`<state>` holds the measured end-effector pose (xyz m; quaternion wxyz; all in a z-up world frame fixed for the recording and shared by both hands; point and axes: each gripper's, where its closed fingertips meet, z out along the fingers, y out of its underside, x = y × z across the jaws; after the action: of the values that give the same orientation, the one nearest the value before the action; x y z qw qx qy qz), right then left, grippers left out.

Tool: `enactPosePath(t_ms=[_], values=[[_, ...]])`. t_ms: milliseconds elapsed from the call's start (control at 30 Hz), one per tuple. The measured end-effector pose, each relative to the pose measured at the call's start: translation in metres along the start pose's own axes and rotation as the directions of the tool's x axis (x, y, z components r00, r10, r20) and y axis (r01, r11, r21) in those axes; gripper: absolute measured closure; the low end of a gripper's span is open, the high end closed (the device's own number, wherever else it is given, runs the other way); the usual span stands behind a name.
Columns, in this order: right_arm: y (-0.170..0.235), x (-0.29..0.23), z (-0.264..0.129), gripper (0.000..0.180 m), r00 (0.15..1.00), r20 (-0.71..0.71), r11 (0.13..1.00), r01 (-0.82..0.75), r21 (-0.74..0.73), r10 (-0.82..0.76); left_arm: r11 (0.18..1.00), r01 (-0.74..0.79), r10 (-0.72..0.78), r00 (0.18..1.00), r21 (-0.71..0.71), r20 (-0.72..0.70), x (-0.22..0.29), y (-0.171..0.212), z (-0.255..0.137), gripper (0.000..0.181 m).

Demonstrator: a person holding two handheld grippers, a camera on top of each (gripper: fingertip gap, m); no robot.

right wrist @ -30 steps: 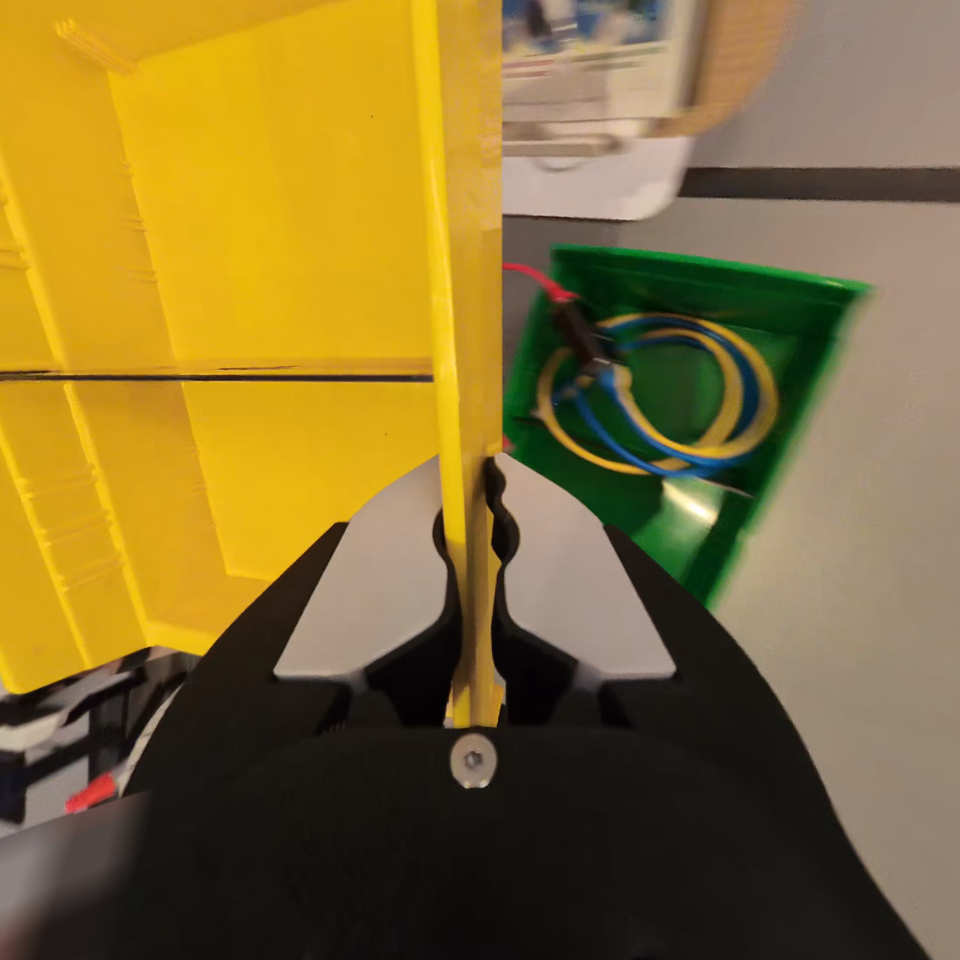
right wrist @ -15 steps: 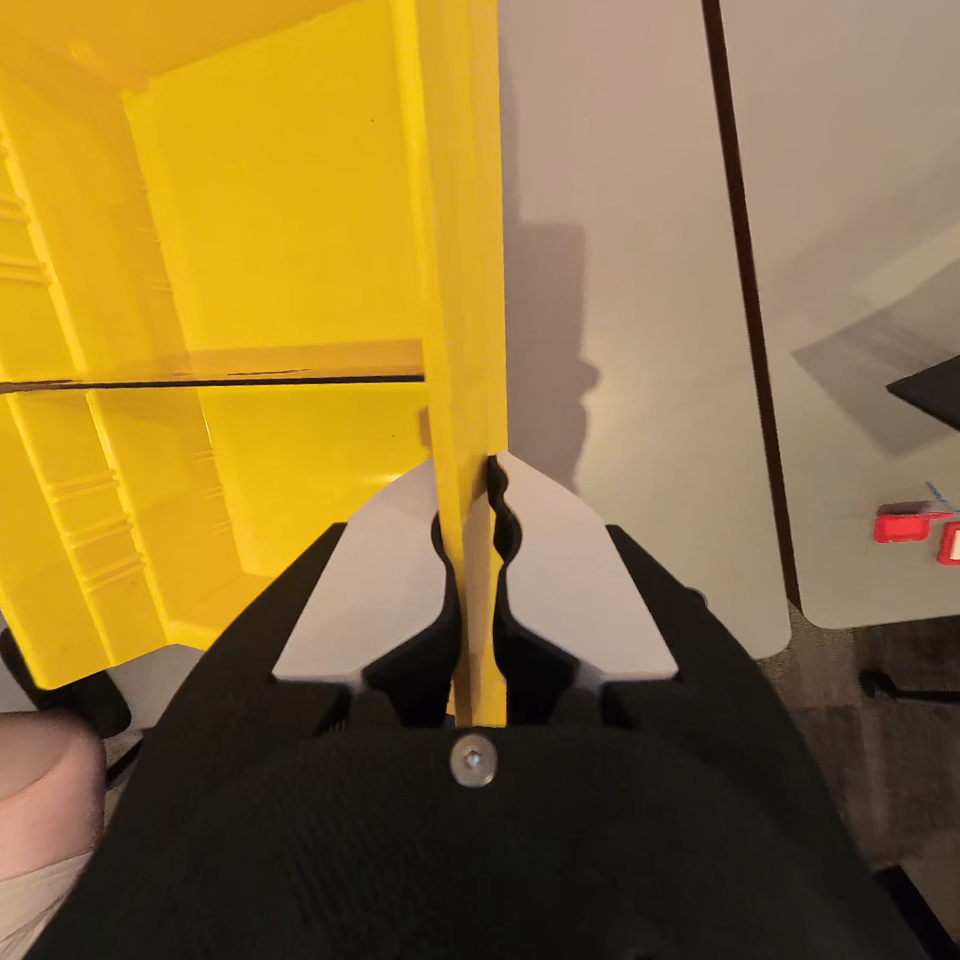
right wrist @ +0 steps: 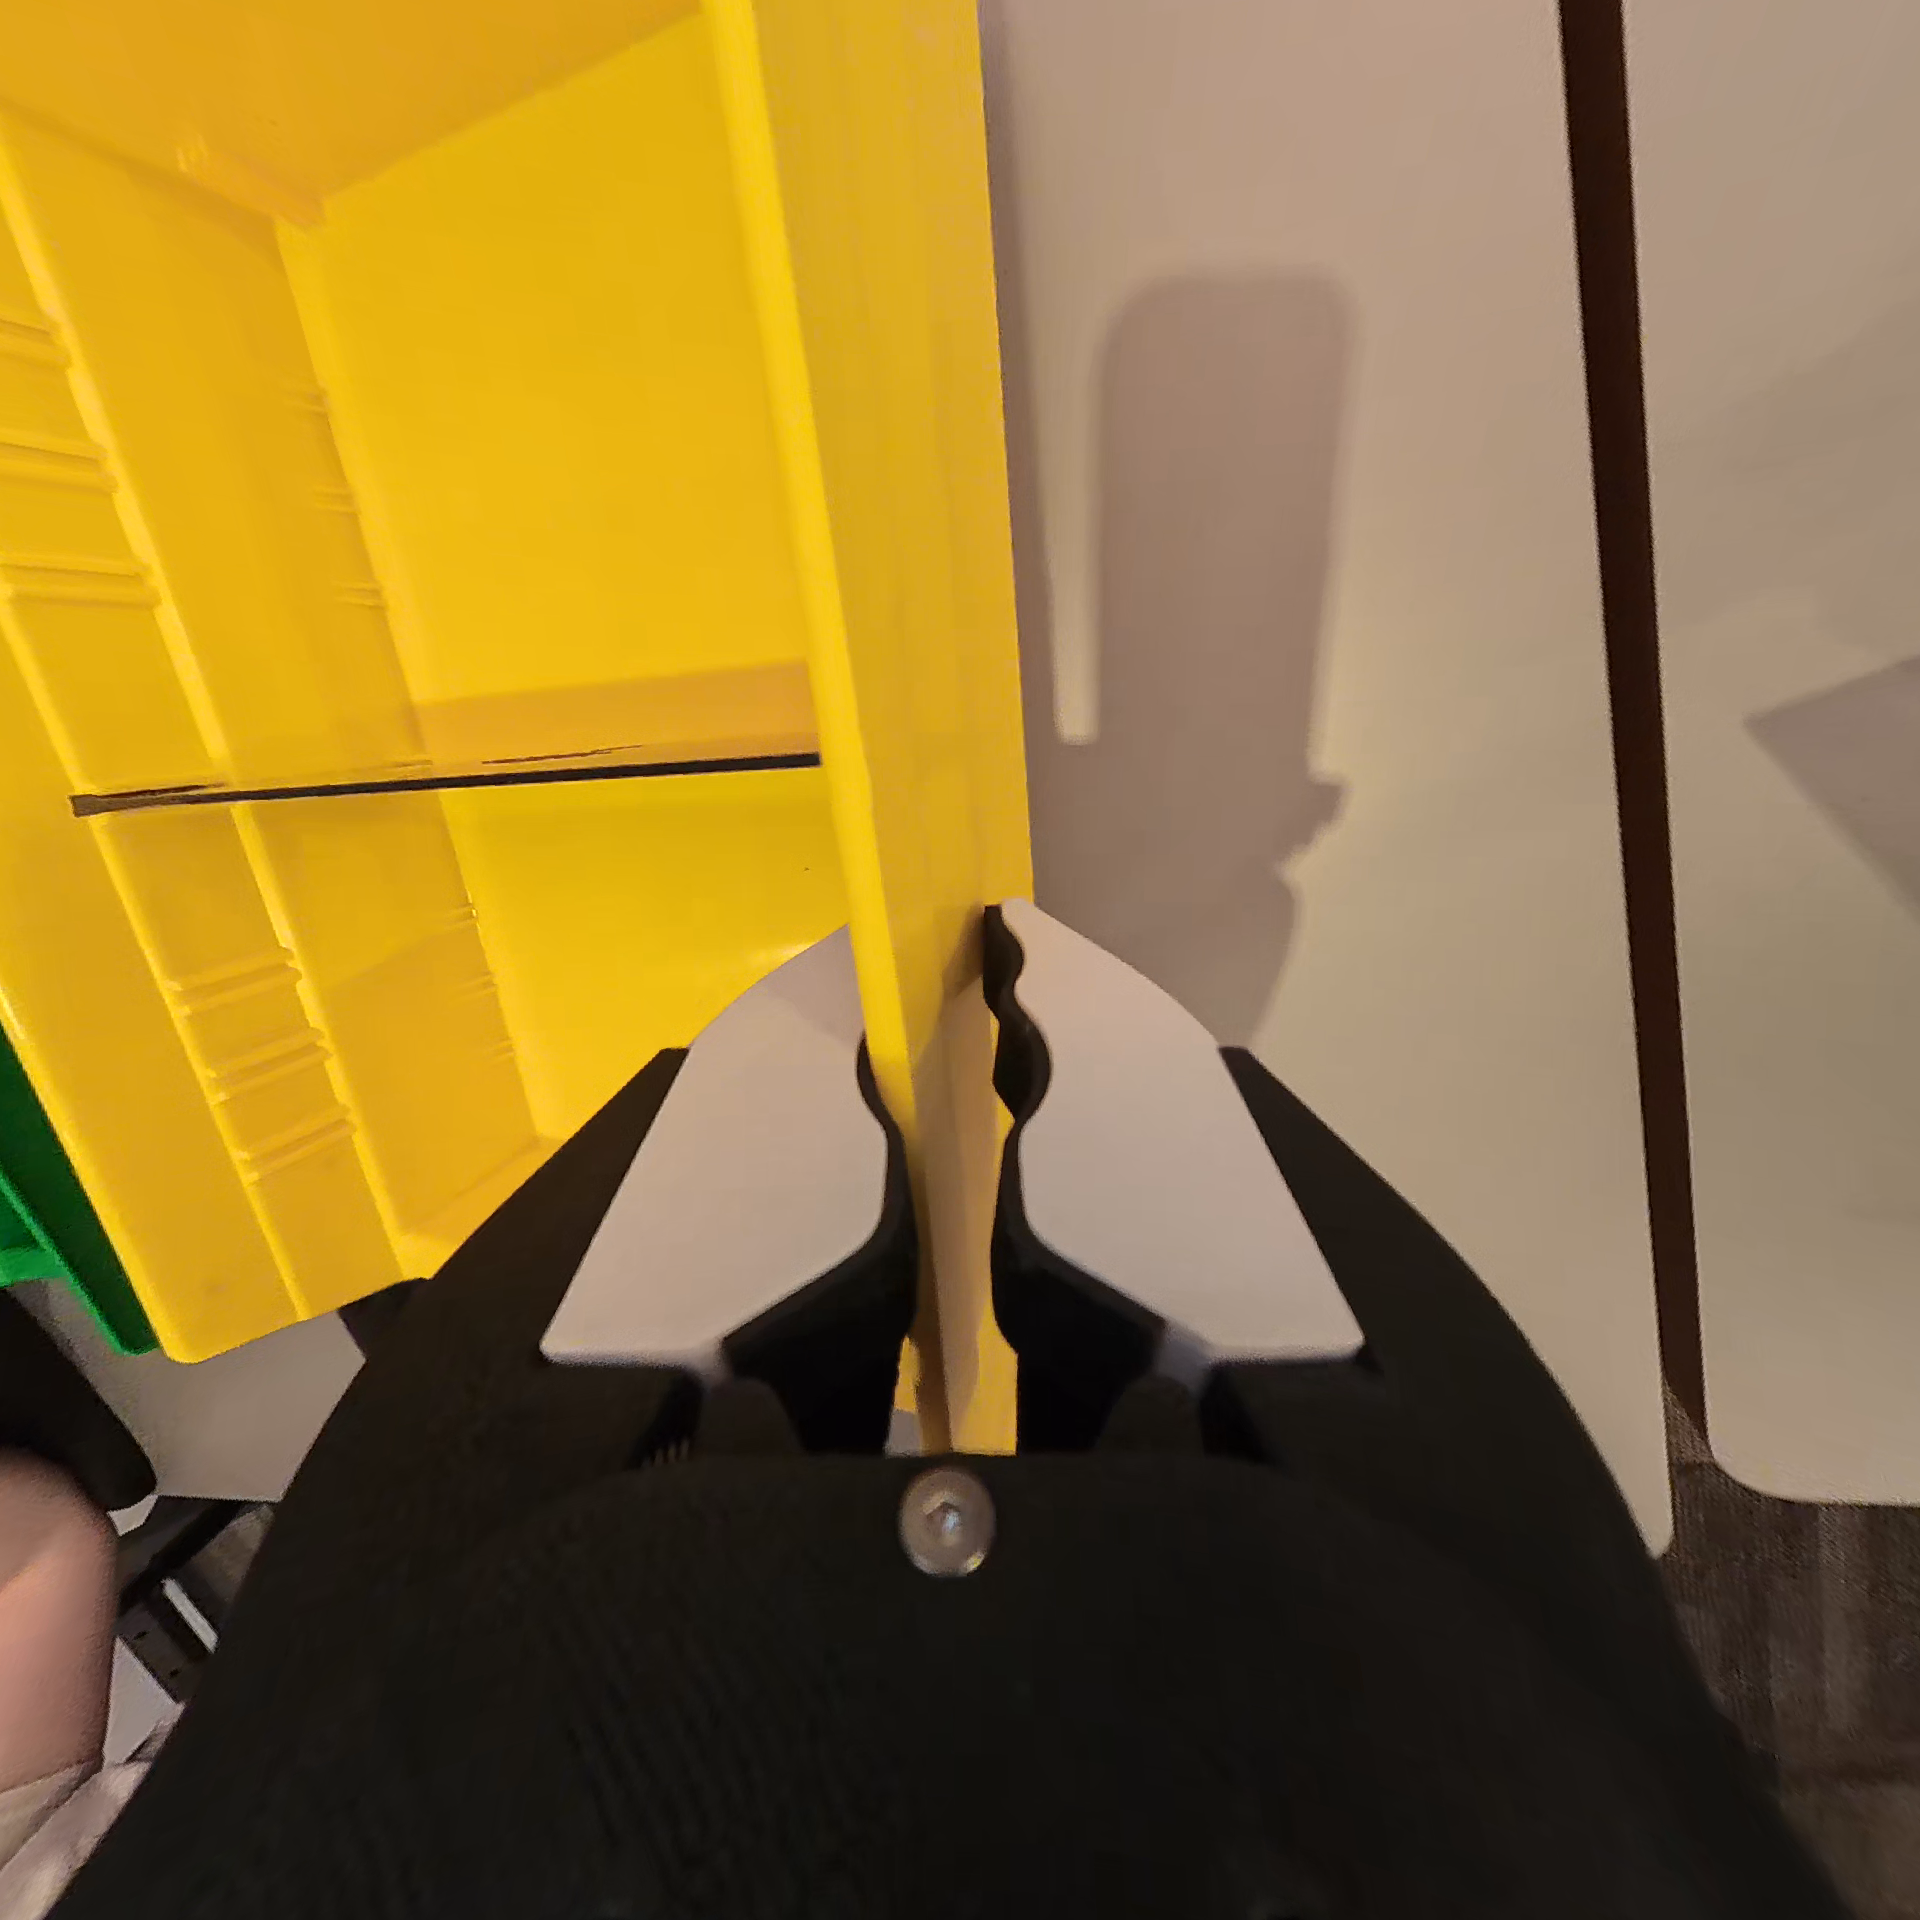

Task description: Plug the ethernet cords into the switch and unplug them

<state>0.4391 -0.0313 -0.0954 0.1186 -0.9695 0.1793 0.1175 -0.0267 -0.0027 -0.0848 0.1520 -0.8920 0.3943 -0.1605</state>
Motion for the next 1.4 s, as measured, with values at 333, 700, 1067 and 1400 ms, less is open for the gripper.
enactPosePath(t_ms=[333, 700, 1067, 1400], values=[[0.004, -0.026, 0.016, 0.168, 0.998, 0.018, 0.998, 0.061, -0.016, -0.061, 0.988, 0.132, -0.140, 0.986, -0.086, -0.094, -0.040, 0.019, -0.017, 0.172], [0.016, -0.073, 0.043, 0.170, 0.991, 0.073, 0.991, 0.120, -0.052, -0.116, 0.903, 0.429, -0.420, 0.890, 0.014, -0.176, -0.144, 0.067, -0.061, 0.169], [0.018, -0.084, 0.047, 0.170, 0.994, 0.070, 0.994, 0.092, -0.051, -0.089, 0.727, 0.674, -0.635, 0.732, 0.129, -0.245, -0.222, 0.166, -0.122, 0.165], [0.019, -0.097, 0.050, 0.169, 0.995, 0.093, 0.998, 0.050, -0.045, -0.046, 0.581, 0.795, -0.758, 0.606, 0.174, -0.241, -0.241, 0.230, -0.155, 0.165]])
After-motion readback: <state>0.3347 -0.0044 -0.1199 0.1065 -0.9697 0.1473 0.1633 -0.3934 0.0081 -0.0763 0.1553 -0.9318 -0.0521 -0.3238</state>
